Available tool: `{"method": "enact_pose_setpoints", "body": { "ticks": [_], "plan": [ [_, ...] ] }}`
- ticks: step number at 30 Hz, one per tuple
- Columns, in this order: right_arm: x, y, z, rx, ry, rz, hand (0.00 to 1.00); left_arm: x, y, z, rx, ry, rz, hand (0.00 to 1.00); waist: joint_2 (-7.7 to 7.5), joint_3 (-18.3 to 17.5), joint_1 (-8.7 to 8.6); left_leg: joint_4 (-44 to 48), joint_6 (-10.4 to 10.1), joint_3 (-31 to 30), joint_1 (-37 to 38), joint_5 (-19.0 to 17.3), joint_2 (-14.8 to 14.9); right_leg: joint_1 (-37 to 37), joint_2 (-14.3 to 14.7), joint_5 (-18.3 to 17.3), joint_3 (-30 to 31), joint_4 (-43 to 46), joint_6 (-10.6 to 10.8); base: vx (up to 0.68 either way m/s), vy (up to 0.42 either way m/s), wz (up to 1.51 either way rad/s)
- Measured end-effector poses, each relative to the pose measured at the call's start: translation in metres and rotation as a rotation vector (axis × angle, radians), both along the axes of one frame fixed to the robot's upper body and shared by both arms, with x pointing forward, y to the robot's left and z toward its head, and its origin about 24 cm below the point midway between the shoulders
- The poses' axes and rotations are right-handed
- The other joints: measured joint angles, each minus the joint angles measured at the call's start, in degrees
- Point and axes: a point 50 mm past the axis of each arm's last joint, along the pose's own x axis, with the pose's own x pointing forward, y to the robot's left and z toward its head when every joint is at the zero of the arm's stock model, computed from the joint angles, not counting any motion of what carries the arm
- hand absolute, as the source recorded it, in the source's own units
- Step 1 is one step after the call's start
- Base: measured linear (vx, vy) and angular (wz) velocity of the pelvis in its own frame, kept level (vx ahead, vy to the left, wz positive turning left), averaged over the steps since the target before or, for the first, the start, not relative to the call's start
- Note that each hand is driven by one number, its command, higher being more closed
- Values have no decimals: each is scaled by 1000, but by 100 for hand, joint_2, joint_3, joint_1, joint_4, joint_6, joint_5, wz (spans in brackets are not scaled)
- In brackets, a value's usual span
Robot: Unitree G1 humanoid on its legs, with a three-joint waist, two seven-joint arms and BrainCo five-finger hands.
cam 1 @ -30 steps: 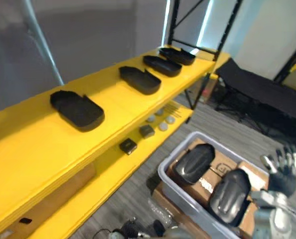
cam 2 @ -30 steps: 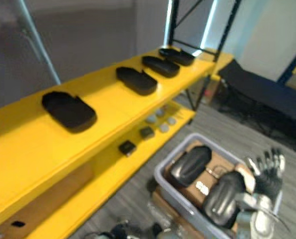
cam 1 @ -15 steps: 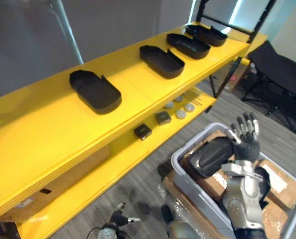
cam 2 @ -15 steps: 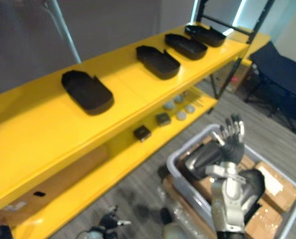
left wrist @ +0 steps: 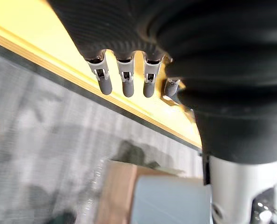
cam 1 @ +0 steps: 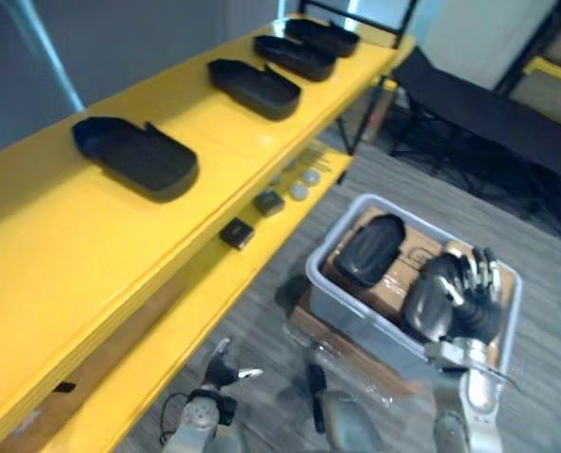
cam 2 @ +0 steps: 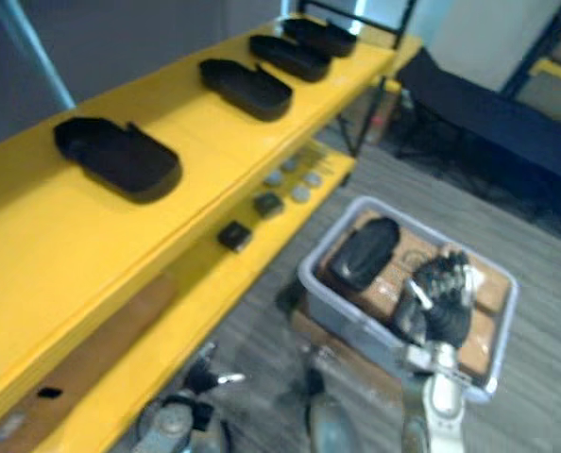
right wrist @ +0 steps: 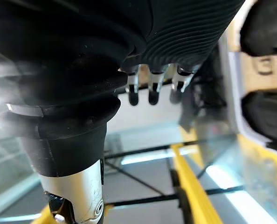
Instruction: Walk over and take plastic housings, then place them on the shelf
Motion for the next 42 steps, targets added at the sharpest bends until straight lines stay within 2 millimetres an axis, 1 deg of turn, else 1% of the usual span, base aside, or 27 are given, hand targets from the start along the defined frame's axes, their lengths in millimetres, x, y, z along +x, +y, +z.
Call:
{"method": "enact_pose_setpoints", "body": {
  "ticks": [1,2,3,4,5,6,7,8,9,10,11,12,13,15,16,20,22,23,24,27,29,31,32,35,37,39,42],
  "plan": [
    [4,5,1,-1,-4,11,0,-4,3,-1,-4,9,17,0,11,-16,34,-59,-47,52,-24,71,50,27,-93,-85,-84,163,9,5,-136,-74],
    [16,18,2,-4,-3,47,0,-14,8,-5,3,34,38,0,-8,-41,138,-120,-149,110,-140,188,138,143,-284,-100,-165,388,-16,-4,-146,-42],
    [21,22,1,-5,8,56,0,-18,11,-6,9,46,39,0,-62,-86,139,-93,-211,85,-247,216,132,212,-353,-23,-190,329,62,-28,-229,-45],
    [29,23,-1,-21,34,46,0,-17,14,-5,-1,37,59,0,-60,-108,189,-94,-252,-425,-524,261,16,170,-208,-48,-285,-38,229,-41,-174,-27],
    [33,23,-1,-34,47,38,0,-18,13,-5,-15,34,64,0,20,-99,228,-183,-274,-753,-599,290,-70,161,-140,-6,-305,-195,291,-68,-230,-49],
    [38,21,-5,-38,84,9,0,-18,12,-6,-25,28,67,0,54,-104,276,-408,-308,-921,-619,430,-137,204,-77,-1,-319,-623,311,-70,-218,-48],
    [38,17,-8,-49,113,-26,0,-19,13,-7,-26,23,66,0,69,-113,257,-646,-393,-858,-609,575,-156,309,-66,51,-341,-1083,521,-68,-202,-43],
    [37,14,-9,-50,122,-44,0,-19,13,-6,-27,14,67,0,61,-110,254,-739,-429,-817,-597,641,-175,394,-63,81,-351,-1347,603,-56,-166,-30],
    [34,7,-14,-57,157,-79,0,-20,15,-6,-26,3,75,0,55,-105,230,-868,-489,-744,-599,742,-183,508,-33,172,-357,-1824,758,-66,-132,-28],
    [34,-5,-19,-80,194,-113,0,-21,14,-8,-30,1,77,0,102,-87,152,-1007,-490,-689,-604,868,-160,541,24,365,-348,-2117,738,-73,-115,-23],
    [33,-12,-21,-93,210,-133,0,-22,14,-9,-31,1,77,0,114,-73,117,-1082,-501,-683,-599,932,-170,546,32,437,-346,-2217,730,-74,-71,-16],
    [32,-27,-22,-117,228,-178,0,-21,14,-9,-34,-4,79,0,123,-21,55,-1244,-505,-655,-568,1050,-208,544,32,563,-321,-2372,711,-72,-44,-18],
    [32,-42,-17,-135,221,-232,0,-18,12,-8,-48,-19,85,0,135,98,38,-1373,-520,-651,-505,1118,-267,550,30,682,-240,-2506,693,-82,-31,-26],
    [36,-56,-7,-148,196,-294,0,-15,8,-7,-66,-38,85,0,101,223,19,-1467,-532,-639,-503,1133,-357,491,23,860,-79,-2739,690,-106,-5,-44],
    [38,-60,-3,-151,181,-326,0,-13,8,-6,-66,-54,85,0,70,289,15,-1480,-523,-616,-511,1127,-398,483,18,1002,-3,-2912,672,-105,-2,-44],
    [40,-69,7,-133,157,-457,0,-6,2,-2,-72,-85,53,0,56,493,-45,-1512,-524,-694,-521,1127,-522,464,-17,1156,116,-3121,641,-70,0,-19],
    [44,-79,13,-106,147,-543,0,-2,0,-1,-71,-96,34,0,70,600,-49,-1539,-531,-704,-526,1141,-578,414,-53,1178,133,-3122,651,-48,15,-9],
    [50,-89,17,-97,149,-602,0,1,-1,1,-73,-103,30,0,65,660,-51,-1559,-516,-777,-551,1148,-661,361,-93,1202,149,-3122,673,-54,38,-5],
    [54,-105,19,-85,166,-672,0,4,-1,2,-93,-112,42,0,91,741,-52,-1550,-505,-828,-604,1152,-709,318,-133,1242,147,-3122,718,-42,36,-2],
    [65,-139,22,-26,228,-774,0,12,-4,5,-119,-128,42,0,120,906,-14,-1513,-465,-887,-751,1175,-806,197,-209,1346,142,-3120,759,-42,49,3],
    [75,-151,27,1,253,-780,0,12,-3,4,-114,-124,39,0,162,927,15,-1470,-433,-1187,-907,1153,-884,59,-226,1413,122,-3119,789,-48,48,-1],
    [86,-165,43,8,248,-779,0,16,-5,2,-107,-116,38,0,310,1016,64,-1408,-400,-1282,-1050,1133,-949,-8,-286,1458,33,-3118,816,-52,50,12],
    [88,-167,48,5,246,-777,0,17,-6,2,-105,-118,43,0,353,1042,70,-1376,-394,-1319,-1090,1129,-963,-10,-298,1464,-15,-3118,819,-80,50,20],
    [105,-171,75,-39,227,-738,0,21,-10,5,-125,-162,53,0,484,1102,229,-1204,-365,-1413,-1397,1104,-996,-208,-317,1531,-62,-3118,824,-109,29,11],
    [115,-172,98,-73,206,-705,0,26,-17,7,-141,-185,36,0,630,1175,322,-1082,-356,-1519,-1588,1101,-1042,-293,-352,1565,-158,-3118,826,-106,15,16],
    [123,-169,111,-95,197,-690,0,27,-20,8,-156,-198,43,0,702,1185,344,-1012,-352,-1613,-1745,1100,-1084,-372,-374,1589,-211,-3118,836,-94,19,16],
    [129,-163,121,-122,185,-673,0,30,-22,11,-159,-223,46,0,734,1204,446,-939,-347,-1682,-1864,1098,-1100,-431,-378,1604,-261,-3118,836,-61,19,10]
  ]
}}
